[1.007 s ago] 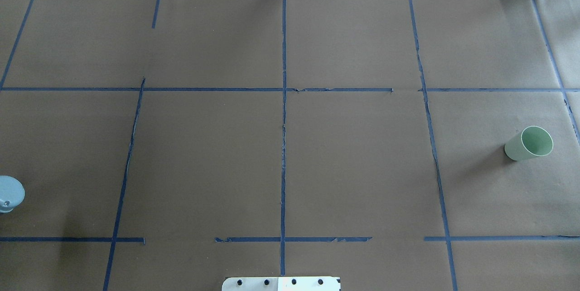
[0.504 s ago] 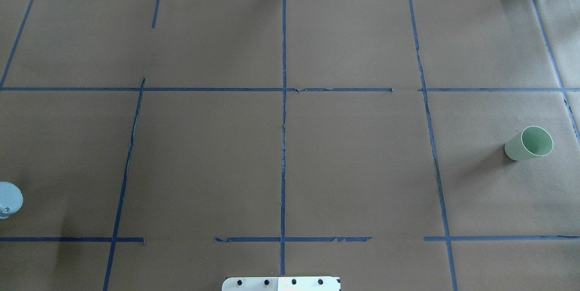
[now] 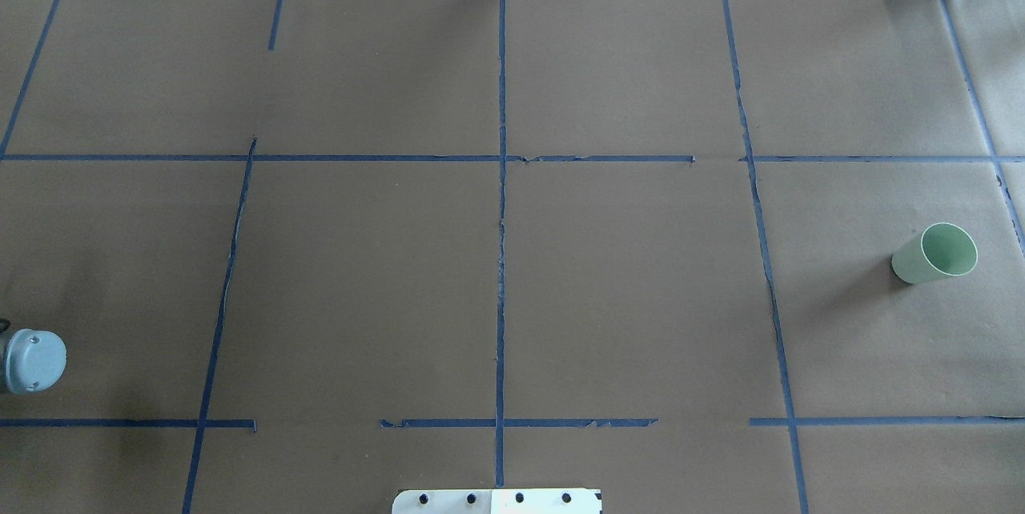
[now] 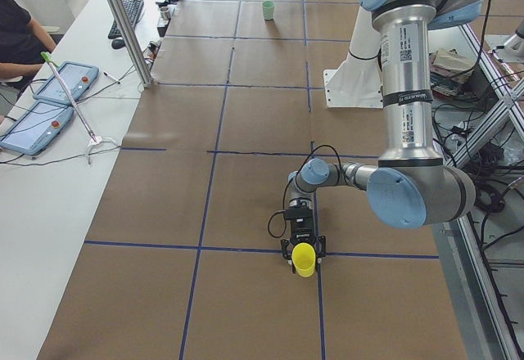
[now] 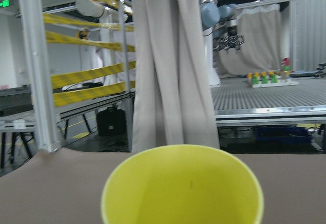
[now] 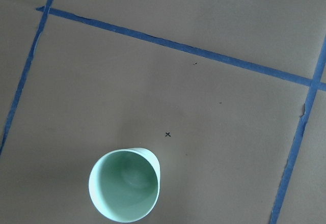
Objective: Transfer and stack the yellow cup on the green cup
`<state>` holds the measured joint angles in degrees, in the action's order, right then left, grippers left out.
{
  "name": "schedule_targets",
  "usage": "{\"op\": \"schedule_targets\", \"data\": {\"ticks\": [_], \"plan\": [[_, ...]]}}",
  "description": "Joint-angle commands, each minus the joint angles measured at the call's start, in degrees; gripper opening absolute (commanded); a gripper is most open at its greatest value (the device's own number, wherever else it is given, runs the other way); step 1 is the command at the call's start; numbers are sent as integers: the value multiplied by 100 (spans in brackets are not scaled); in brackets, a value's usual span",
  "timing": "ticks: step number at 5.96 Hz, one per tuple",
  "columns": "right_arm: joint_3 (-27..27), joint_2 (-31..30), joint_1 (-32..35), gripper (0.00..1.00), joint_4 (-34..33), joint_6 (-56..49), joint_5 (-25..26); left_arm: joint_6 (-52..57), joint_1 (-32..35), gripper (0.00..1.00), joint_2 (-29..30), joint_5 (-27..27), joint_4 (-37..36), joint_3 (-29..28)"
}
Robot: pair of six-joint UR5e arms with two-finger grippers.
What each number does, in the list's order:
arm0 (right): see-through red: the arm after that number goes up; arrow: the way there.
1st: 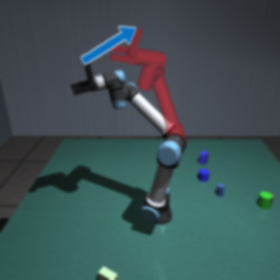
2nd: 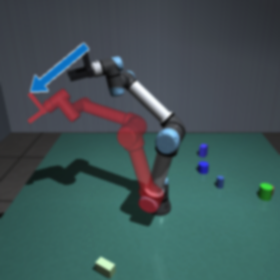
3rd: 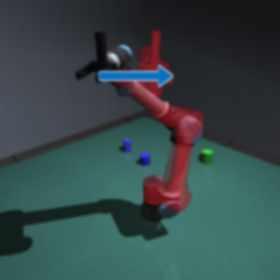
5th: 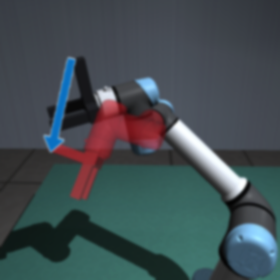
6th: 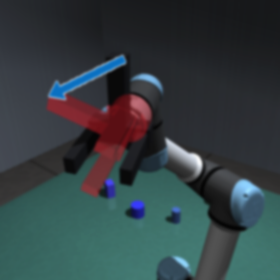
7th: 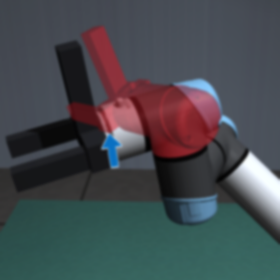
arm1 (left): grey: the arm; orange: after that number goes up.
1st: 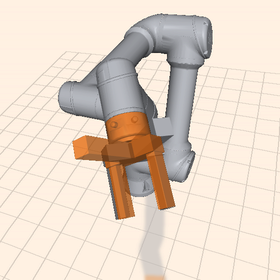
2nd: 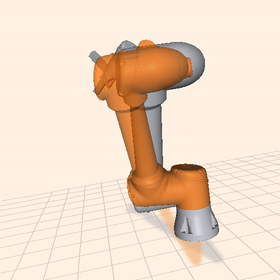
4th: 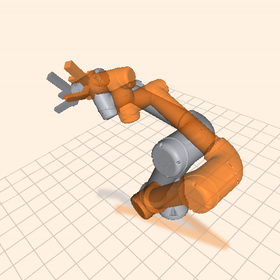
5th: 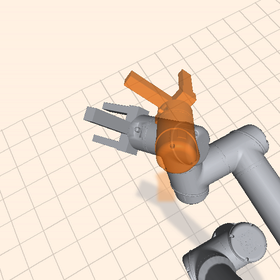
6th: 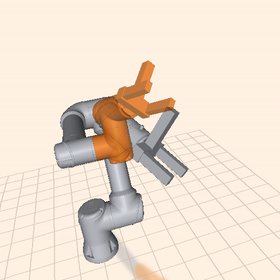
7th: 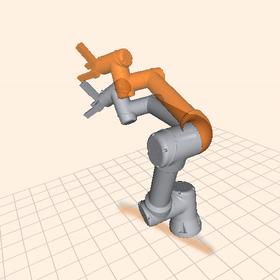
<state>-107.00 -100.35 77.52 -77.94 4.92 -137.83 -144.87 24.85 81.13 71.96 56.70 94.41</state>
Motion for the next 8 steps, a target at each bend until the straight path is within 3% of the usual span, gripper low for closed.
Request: {"op": "schedule_targets", "data": {"ticks": [1,2,3,4,5,6,7,8], "plan": [[13,32,-43,100,51,-8,20,1128,857,0,803,-1677,530,43],[21,41,-113,100,42,1,20,2119,1211,0,1165,-1998,1275,43],[13,59,-114,100,42,44,2,3199,1232,1,1316,-2062,2622,17],[13,120,-114,100,51,184,11,4707,1224,1,1422,-2524,4246,-88],[-13,242,-123,100,51,298,2,6558,1232,6,1884,-2529,5602,-89],[-22,539,-175,100,51,421,2,7855,1241,8,2124,-2337,6320,-46],[-40,882,-228,100,60,762,2,8390,1232,8,2213,-1430,7519,-45],[-49,1294,-628,100,68,1400,28,9248,1232,8,2406,-891,8201,68]]}}
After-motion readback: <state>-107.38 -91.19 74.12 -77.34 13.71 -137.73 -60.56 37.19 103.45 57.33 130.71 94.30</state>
